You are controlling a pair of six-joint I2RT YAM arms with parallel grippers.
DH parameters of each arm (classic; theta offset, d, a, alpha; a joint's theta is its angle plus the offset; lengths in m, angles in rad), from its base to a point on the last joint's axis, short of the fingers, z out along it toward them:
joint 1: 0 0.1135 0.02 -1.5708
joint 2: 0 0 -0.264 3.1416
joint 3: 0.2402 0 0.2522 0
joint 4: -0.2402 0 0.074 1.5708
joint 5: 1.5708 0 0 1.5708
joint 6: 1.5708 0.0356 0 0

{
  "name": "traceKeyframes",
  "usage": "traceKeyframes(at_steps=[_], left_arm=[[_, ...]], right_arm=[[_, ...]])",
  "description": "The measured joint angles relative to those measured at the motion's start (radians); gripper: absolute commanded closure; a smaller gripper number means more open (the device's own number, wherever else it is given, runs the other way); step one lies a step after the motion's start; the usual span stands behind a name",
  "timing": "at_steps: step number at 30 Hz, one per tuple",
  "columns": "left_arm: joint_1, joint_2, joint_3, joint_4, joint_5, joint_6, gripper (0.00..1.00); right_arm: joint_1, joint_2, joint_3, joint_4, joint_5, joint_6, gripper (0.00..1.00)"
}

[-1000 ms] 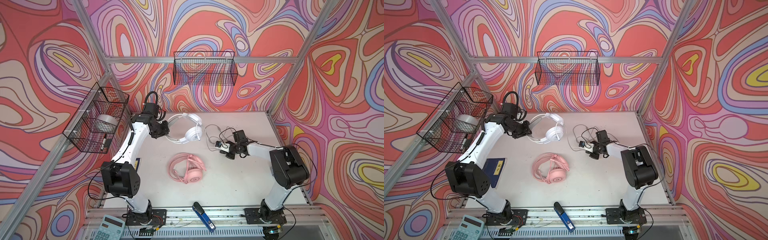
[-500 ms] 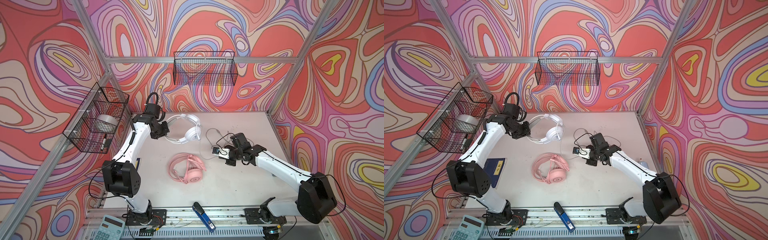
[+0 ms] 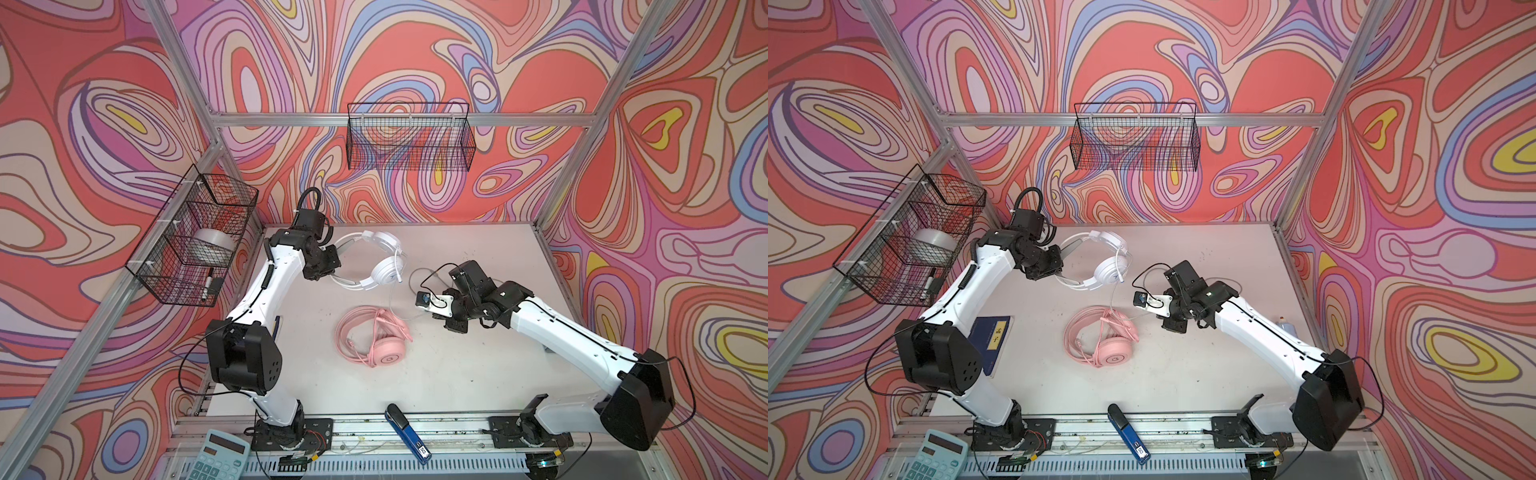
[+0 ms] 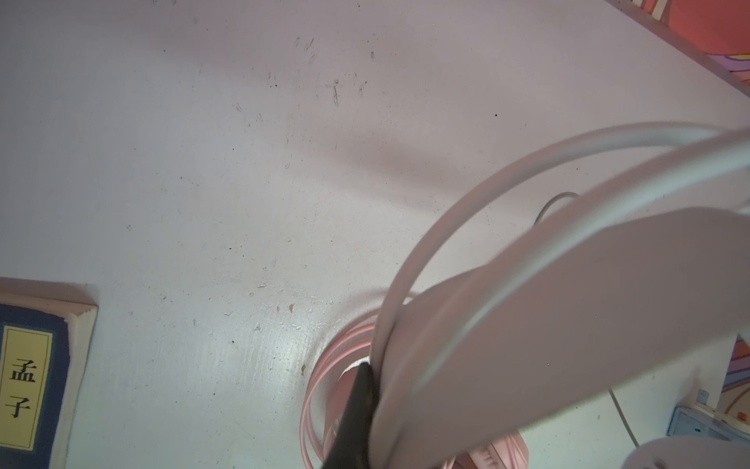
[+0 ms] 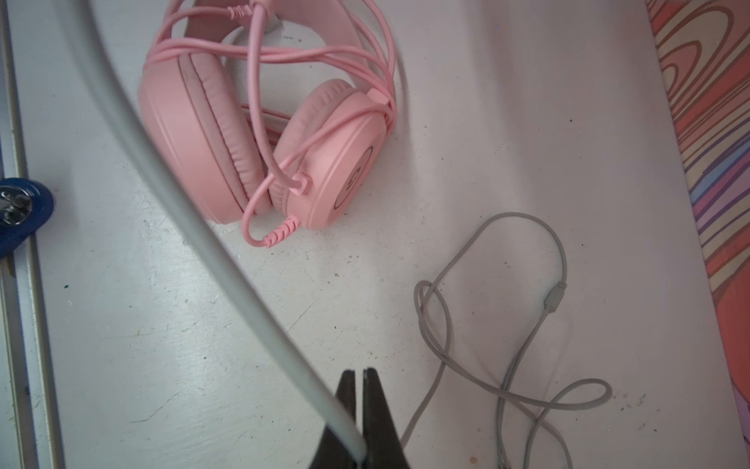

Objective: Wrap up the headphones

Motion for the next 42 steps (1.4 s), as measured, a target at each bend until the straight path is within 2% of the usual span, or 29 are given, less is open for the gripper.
traceKeyframes(at_steps=[12,18,26,33,42], left_arm=[[-0.059,0.024,-0.005,-0.016,-0.063,0.027,1.00],[-0.096,0.032,-0.005,-0.022,-0.085,0.061,1.00],[-0.114,0.031,-0.016,-0.021,-0.093,0.101,1.00],[-0.117,0.028,-0.030,-0.017,-0.090,0.154,1.00],[-0.128,0.002,-0.055,0.006,-0.059,0.188,1.00]], right_arm=[[0.000,0.129,0.320,-0.085,-0.009,0.064,1.00],[-0.017,0.282,0.569,-0.169,0.013,0.118,1.00],[-0.119,0.448,0.829,-0.244,0.011,0.221,1.00],[-0.122,0.658,1.089,-0.322,0.018,0.303,1.00],[-0.129,0.824,1.197,-0.374,0.062,0.404,1.00]])
